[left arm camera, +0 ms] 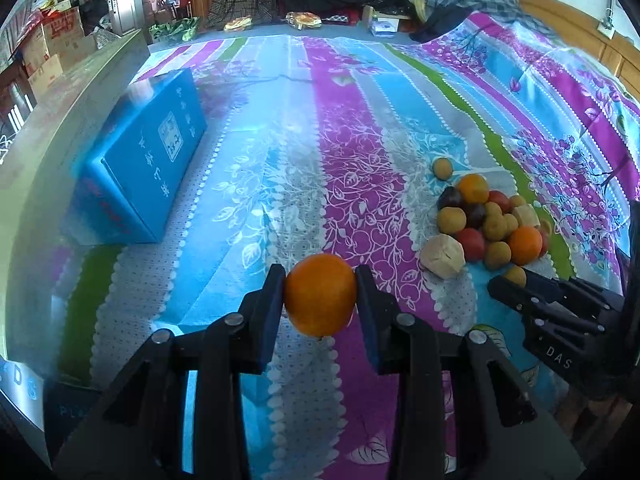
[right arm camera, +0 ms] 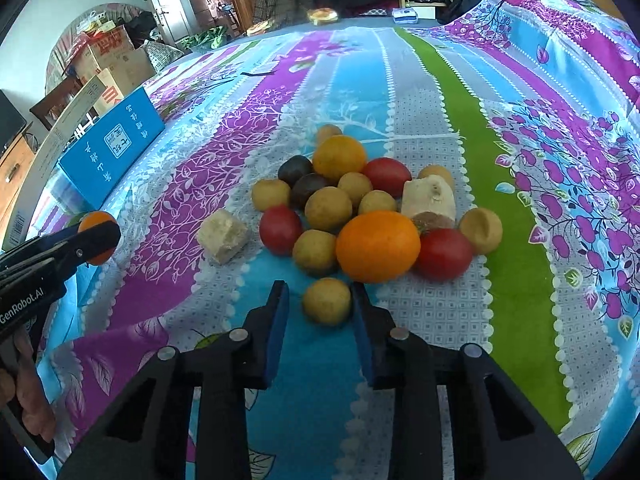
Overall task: Organize fruits
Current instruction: 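Close the right tool on a tan round fruit while the left tool holds the orange, then carry the orange and the tan fruit over the light-blue basket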
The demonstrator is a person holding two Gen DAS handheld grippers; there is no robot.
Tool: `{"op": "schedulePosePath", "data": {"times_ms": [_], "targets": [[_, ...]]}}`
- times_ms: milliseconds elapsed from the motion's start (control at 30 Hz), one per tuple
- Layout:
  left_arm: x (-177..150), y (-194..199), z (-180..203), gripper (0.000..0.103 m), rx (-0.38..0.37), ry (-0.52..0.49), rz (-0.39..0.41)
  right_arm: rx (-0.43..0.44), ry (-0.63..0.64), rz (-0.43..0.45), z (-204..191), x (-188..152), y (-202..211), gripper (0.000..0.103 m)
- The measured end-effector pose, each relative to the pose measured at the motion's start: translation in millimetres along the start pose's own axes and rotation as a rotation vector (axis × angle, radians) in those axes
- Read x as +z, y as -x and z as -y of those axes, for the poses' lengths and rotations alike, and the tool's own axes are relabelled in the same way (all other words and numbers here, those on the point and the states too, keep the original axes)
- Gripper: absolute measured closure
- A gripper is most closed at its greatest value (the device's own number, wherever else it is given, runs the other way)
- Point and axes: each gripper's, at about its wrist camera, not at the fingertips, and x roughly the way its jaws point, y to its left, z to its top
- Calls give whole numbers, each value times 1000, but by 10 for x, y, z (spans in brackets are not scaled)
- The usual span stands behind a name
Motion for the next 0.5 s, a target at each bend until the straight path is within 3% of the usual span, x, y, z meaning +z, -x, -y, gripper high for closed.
{"op": "schedulePosePath", "data": {"times_ms": [500], "targets": [[-23,-14,45,67,-2,1,-15,-10,1,5,-9,0,6,71]]}}
